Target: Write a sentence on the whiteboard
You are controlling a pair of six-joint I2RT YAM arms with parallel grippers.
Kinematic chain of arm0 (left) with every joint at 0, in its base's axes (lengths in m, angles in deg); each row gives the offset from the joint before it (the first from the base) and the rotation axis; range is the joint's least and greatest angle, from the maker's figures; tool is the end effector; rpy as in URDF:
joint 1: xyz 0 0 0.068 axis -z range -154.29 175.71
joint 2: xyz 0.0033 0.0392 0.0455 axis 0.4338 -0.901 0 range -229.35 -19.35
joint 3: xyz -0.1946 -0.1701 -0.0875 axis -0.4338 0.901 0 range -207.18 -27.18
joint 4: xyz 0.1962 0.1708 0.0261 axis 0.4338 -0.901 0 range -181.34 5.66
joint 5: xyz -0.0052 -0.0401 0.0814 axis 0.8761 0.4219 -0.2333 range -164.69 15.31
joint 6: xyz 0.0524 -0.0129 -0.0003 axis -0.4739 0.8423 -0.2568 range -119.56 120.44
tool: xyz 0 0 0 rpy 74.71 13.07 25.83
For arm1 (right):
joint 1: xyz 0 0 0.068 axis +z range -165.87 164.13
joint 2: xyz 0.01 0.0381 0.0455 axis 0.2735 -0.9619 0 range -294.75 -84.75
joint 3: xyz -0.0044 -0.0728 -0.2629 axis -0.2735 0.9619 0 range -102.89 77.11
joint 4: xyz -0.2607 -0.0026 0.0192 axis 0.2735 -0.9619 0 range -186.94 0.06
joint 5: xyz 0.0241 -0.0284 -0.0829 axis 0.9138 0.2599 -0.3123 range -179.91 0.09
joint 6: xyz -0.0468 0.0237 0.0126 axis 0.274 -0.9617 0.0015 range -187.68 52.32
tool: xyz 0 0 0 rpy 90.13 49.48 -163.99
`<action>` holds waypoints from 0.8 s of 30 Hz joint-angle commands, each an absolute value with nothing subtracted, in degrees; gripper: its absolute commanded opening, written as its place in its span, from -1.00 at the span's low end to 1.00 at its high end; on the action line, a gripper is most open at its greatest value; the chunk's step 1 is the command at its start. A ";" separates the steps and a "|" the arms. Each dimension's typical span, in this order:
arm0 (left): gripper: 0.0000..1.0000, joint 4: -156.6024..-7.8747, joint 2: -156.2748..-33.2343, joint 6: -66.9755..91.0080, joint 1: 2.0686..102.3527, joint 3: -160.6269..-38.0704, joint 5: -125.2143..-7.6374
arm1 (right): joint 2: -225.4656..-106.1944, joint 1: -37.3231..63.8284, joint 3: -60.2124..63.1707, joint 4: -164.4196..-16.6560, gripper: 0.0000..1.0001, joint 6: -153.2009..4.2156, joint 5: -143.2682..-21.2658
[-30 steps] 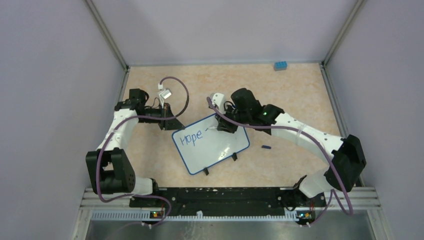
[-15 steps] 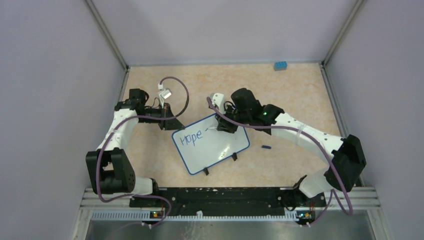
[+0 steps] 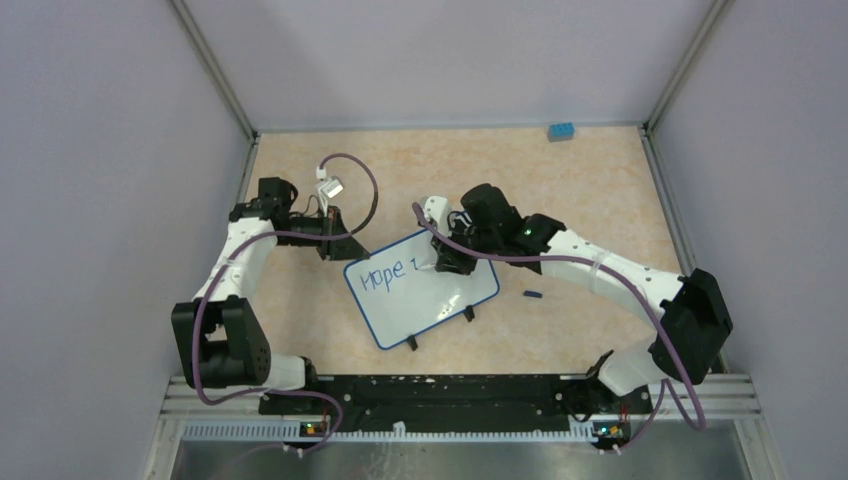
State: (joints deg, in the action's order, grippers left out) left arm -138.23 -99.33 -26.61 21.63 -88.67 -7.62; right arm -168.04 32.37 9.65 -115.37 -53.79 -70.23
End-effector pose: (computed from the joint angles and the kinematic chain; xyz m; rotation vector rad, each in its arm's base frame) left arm 0.2536 -0.0148 0.2690 0.6656 2.1307 -1.3252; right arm 0.2055 0.2482 0.2958 -1.3612 1.9040 0.6988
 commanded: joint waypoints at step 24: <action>-1.00 -139.46 -98.39 -26.56 22.97 -87.39 -9.21 | -167.49 32.60 0.91 -116.10 -1.00 -51.95 -71.49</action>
